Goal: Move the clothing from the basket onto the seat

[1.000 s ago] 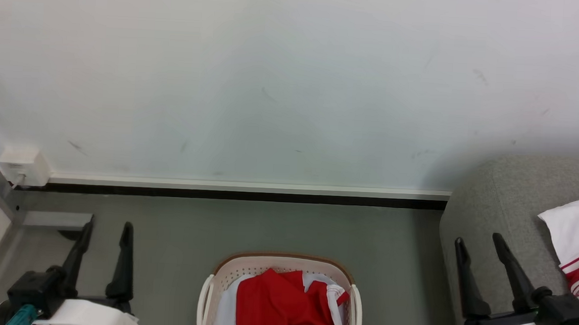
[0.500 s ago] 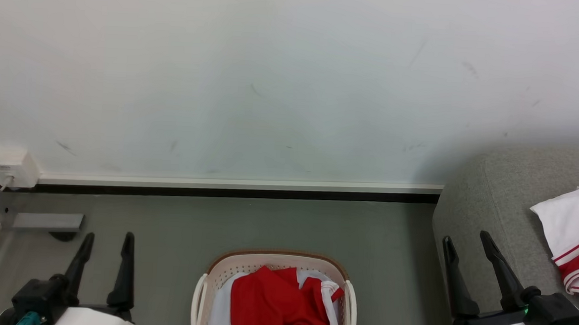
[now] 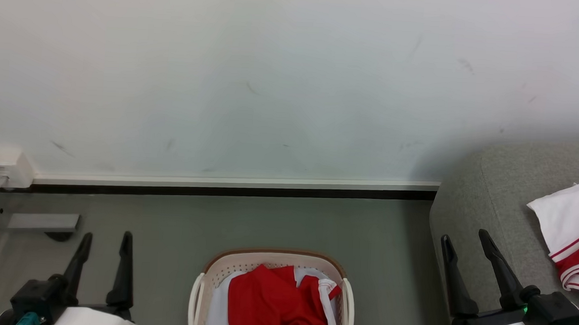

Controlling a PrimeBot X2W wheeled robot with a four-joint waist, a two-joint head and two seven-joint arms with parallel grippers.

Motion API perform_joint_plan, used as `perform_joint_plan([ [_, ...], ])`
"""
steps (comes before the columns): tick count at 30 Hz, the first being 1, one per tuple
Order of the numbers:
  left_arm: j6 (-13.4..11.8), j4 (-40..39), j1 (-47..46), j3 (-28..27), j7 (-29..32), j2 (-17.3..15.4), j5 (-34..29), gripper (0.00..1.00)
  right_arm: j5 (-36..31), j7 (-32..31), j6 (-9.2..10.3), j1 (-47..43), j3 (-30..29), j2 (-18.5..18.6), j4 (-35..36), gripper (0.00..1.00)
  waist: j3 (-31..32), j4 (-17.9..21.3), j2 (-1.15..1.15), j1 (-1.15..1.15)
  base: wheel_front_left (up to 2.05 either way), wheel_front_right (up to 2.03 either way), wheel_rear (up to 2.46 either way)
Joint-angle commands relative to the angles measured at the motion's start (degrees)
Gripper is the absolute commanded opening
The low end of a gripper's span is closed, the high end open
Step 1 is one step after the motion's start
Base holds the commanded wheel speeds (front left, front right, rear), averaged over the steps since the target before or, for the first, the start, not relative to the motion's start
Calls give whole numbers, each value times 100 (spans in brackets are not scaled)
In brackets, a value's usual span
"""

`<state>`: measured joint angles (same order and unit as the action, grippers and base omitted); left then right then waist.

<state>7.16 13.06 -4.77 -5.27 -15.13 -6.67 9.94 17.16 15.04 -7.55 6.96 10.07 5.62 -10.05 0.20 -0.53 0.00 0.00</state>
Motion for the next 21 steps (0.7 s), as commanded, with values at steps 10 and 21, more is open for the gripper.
perform_joint_plan([
  [10,35,48,-140,102,-2,-70,-17,100,-17,19,13,213,-28,27,100,100,-223,130,0,0,0,0,0],
  [21,27,-19,-794,543,-2,-485,431,100,-282,19,13,872,-161,-150,423,100,-1241,423,0,0,0,0,0],
])
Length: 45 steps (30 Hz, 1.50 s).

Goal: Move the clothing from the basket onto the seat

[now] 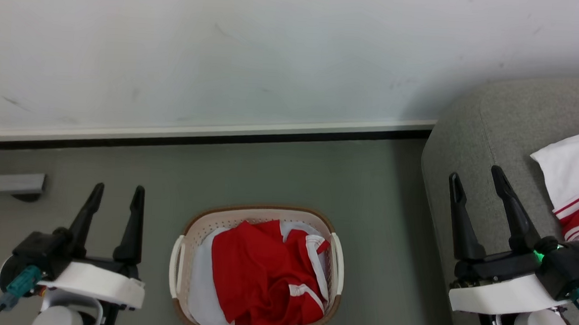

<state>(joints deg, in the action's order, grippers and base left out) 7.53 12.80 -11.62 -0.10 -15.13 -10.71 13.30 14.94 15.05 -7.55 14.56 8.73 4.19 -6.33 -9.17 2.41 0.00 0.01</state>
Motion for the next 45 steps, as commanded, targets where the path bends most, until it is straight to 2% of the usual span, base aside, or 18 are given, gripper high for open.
perform_joint_plan([
  [1,-11,22,-183,91,-2,-129,121,100,-82,18,13,163,-62,-24,91,100,-410,154,0,-1,0,0,0],
  [12,-10,568,-952,983,-2,-665,636,100,-226,17,13,605,-237,-132,562,100,-1347,449,0,-1,0,0,0],
  [19,-10,1441,-1669,1977,-2,-1077,1148,100,-125,8,13,878,-308,-130,1028,100,-2048,701,0,-1,0,0,0],
  [27,-11,2404,-2628,3205,53,-1383,1815,100,-54,8,13,1037,-504,-135,1711,100,-2798,1001,0,-1,0,0,0],
  [34,-10,3003,-3312,4179,422,-1524,2439,100,114,8,13,1148,-535,-132,2128,100,-3322,1261,0,-1,0,0,0],
  [45,-10,3695,-4016,5167,1324,-1698,3370,100,382,8,13,1234,-445,-132,2490,100,-3911,1598,0,-1,0,0,0],
])
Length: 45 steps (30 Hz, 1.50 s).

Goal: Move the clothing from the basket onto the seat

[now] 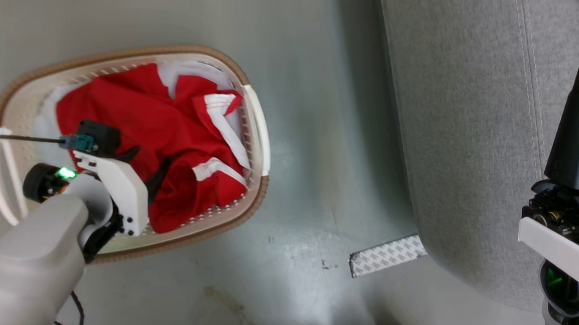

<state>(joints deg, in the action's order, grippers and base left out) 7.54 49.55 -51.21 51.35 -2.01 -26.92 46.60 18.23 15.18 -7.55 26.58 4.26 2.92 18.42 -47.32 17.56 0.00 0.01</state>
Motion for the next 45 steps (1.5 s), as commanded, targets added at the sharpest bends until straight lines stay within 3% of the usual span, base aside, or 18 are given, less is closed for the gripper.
perform_joint_plan([
  [1,-11,45,-112,95,54,-100,80,100,75,-5,13,32,5,-6,30,100,-137,105,0,-1,0,0,0],
  [15,-11,519,-587,835,301,-286,586,100,231,-5,13,75,121,-5,120,100,-554,395,0,-1,0,0,0],
  [16,-11,517,-604,886,285,-291,616,76,241,-5,13,66,120,-5,121,100,-565,405,0,-1,0,0,0],
  [18,-11,503,-652,966,186,-304,678,0,238,-5,13,54,114,-6,118,100,-573,410,0,-1,0,0,0],
  [27,-11,485,-504,1312,-227,-207,1036,0,108,-5,13,91,50,-4,-96,100,-165,230,0,-1,0,0,0],
  [45,-11,148,155,1830,-1192,268,1767,0,-326,-5,13,-304,-177,-3,-707,100,1919,-458,0,-1,0,0,0],
])
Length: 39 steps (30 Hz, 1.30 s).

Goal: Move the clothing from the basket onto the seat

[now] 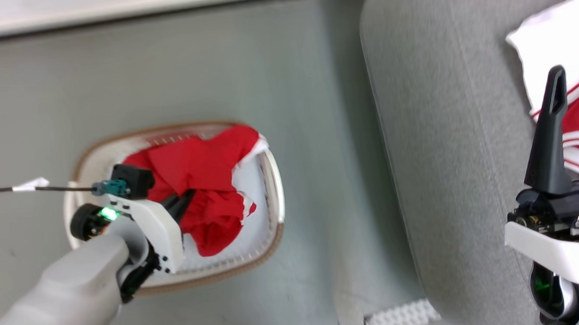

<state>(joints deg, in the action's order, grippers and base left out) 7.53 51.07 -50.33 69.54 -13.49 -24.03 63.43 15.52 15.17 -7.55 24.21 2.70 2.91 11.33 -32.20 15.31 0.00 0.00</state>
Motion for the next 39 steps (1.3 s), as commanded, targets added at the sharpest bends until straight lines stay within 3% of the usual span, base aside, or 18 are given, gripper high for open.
perform_joint_plan([
  [1,-9,-37,89,14,-73,7,90,0,-72,-4,13,-96,-30,-2,-36,100,543,-275,0,0,0,0,0],
  [7,-9,-373,294,-81,-162,102,93,0,-121,-4,13,-338,-48,-1,-342,100,1332,-509,0,0,0,0,0],
  [16,-46,-1359,710,-1225,-168,52,-734,0,-96,-5,13,-766,-69,-1,-729,100,2342,-863,0,0,0,0,0],
  [28,-504,-2932,1314,-2186,-166,-46,-1509,0,162,-5,13,-1279,94,77,-1154,100,3153,-1242,0,0,0,0,0],
  [39,-933,-4086,1451,-2403,-87,-344,-1630,0,359,-5,13,-1379,448,64,-1360,100,3270,-1375,0,0,0,0,0],
])
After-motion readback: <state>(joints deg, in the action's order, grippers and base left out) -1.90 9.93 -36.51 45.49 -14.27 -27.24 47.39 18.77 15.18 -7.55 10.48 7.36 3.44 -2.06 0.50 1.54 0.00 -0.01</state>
